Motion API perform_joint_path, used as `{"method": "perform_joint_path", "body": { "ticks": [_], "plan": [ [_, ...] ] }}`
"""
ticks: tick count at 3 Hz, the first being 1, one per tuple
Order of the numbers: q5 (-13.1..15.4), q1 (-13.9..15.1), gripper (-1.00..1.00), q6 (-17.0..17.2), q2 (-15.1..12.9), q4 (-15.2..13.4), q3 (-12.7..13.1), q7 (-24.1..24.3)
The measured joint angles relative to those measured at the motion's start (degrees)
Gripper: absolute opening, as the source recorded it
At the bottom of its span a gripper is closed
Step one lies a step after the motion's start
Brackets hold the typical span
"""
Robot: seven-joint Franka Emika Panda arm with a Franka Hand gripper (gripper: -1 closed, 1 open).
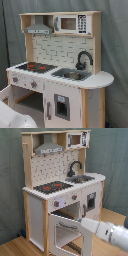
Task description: Play with the kitchen
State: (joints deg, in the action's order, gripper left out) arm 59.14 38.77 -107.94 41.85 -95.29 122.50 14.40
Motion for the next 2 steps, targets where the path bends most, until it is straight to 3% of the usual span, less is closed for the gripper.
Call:
{"method": "perform_joint_path", "body": {
  "ticks": [2],
  "plan": [
    [-0.5,5.9,1.0,1.2,7.6,9.8,3.3,-2.6]
  ]
}}
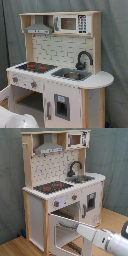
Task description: Play with the kitchen
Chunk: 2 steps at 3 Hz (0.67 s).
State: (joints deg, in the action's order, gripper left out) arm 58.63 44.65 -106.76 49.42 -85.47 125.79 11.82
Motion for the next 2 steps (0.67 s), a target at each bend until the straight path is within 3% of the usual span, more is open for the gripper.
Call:
{"method": "perform_joint_path", "body": {
  "ticks": [1,2],
  "plan": [
    [0.0,2.0,1.0,0.8,3.3,4.5,0.7,-0.3],
    [0.0,3.0,1.0,1.6,7.0,8.5,0.8,2.5]
  ]
}}
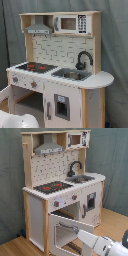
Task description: Play with the kitchen
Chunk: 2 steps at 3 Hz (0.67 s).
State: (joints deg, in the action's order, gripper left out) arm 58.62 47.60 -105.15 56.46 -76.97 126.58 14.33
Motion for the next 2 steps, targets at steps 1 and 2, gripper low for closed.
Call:
{"method": "perform_joint_path", "body": {
  "ticks": [1,2],
  "plan": [
    [0.0,0.0,1.0,-0.2,1.9,-0.2,0.6,6.6],
    [0.0,0.3,1.0,-0.7,4.0,-0.3,1.5,13.4]
  ]
}}
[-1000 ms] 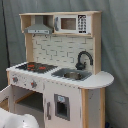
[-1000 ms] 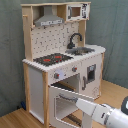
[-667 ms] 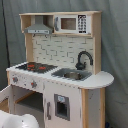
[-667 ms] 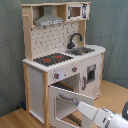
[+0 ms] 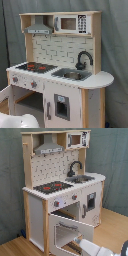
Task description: Play with the kitchen
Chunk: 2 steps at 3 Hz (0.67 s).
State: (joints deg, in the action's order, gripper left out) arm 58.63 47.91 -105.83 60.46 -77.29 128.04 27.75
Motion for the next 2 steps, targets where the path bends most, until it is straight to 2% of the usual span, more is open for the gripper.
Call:
{"method": "perform_joint_path", "body": {
  "ticks": [2],
  "plan": [
    [0.0,1.4,1.0,-2.0,3.9,0.0,1.8,11.1]
  ]
}}
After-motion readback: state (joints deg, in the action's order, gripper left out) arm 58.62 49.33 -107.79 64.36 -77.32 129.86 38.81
